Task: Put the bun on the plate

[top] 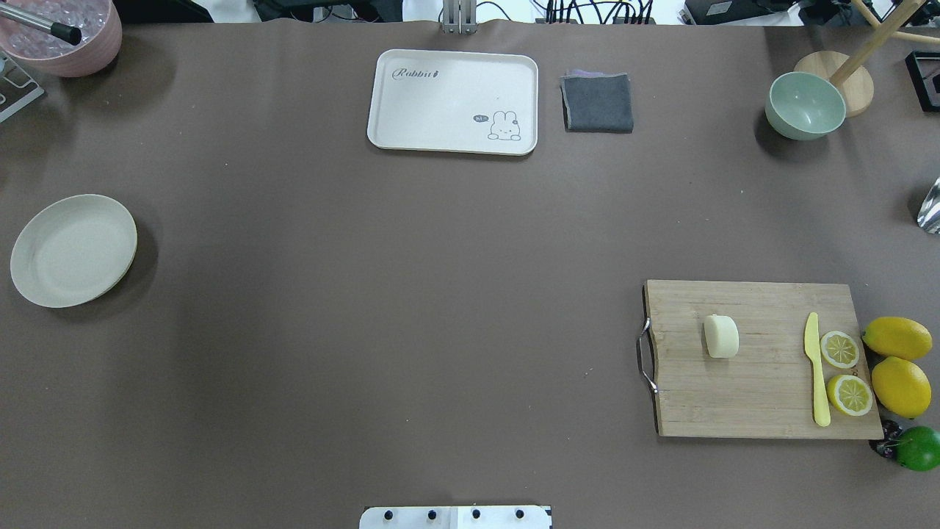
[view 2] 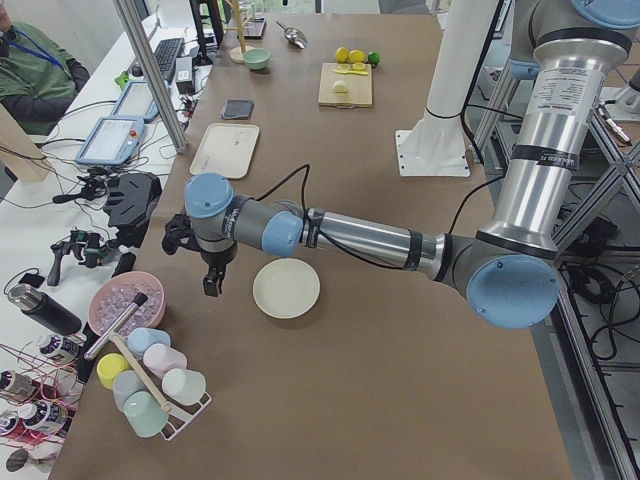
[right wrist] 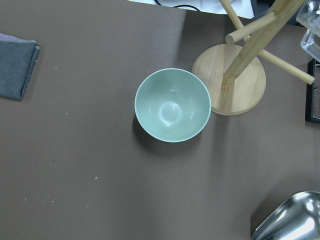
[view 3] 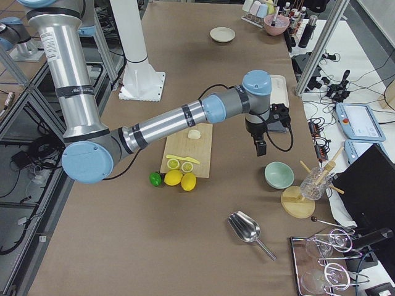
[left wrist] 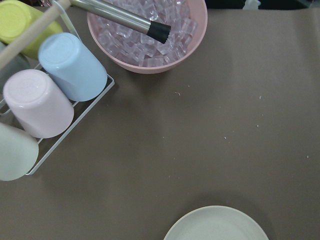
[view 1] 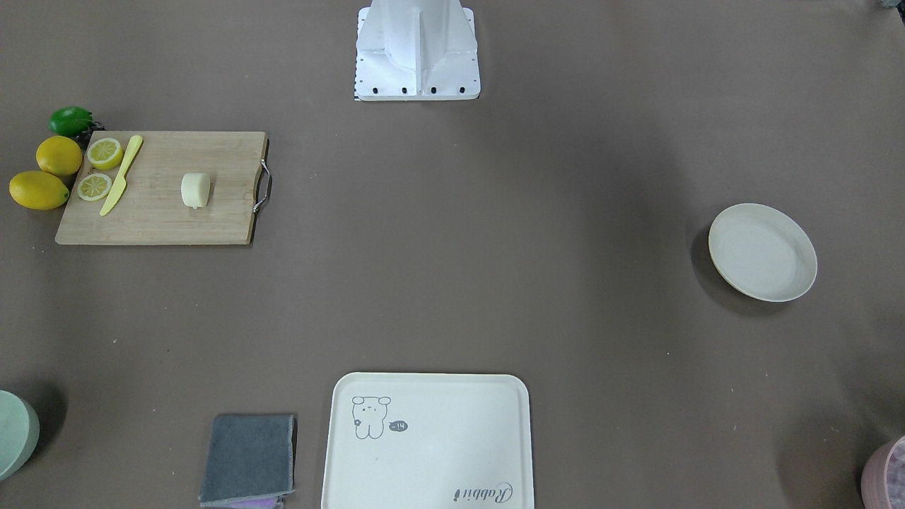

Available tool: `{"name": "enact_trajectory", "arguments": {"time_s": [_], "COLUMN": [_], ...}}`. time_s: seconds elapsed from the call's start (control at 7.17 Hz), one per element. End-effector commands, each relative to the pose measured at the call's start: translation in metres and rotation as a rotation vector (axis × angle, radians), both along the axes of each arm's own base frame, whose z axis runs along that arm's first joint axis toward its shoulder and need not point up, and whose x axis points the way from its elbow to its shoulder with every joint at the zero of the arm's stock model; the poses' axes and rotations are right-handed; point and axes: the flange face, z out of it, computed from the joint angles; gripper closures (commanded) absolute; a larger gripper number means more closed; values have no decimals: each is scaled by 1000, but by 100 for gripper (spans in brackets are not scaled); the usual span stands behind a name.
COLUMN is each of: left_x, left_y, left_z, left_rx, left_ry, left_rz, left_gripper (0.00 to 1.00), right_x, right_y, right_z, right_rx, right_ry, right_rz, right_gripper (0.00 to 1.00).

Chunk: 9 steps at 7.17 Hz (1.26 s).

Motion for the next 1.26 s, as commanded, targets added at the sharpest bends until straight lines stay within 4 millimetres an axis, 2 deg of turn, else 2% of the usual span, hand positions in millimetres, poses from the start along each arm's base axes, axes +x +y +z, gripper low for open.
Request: {"name": "enact_trajectory", "arguments": {"time_s": [0.0,0.42,0.7,0.84,1.12], "left_x": [6,53,88,108,130], "left_y": [-5,-5,-1,-1,2], "left_z": [55,79,87,83,94], "left_rx": [-22,7,34,45,67], "left_ry": [-14,-13,-10,-9,-7], "left_rz": [77,154,212,244,281], "left_gripper": [2,2,2,2,6], "right_x": [0,1,-6,-8,-11], "right_y": [-7,-6,-7,-8,-12], "right_z": [-8,-8,-10,-12,-15], "right_rx": [18,18,22,25,35], "right_ry": [19,21,20,20,38], "right_rz": [9,9,-1,-5,-3], "right_gripper": [0,0,0,0,0]}}
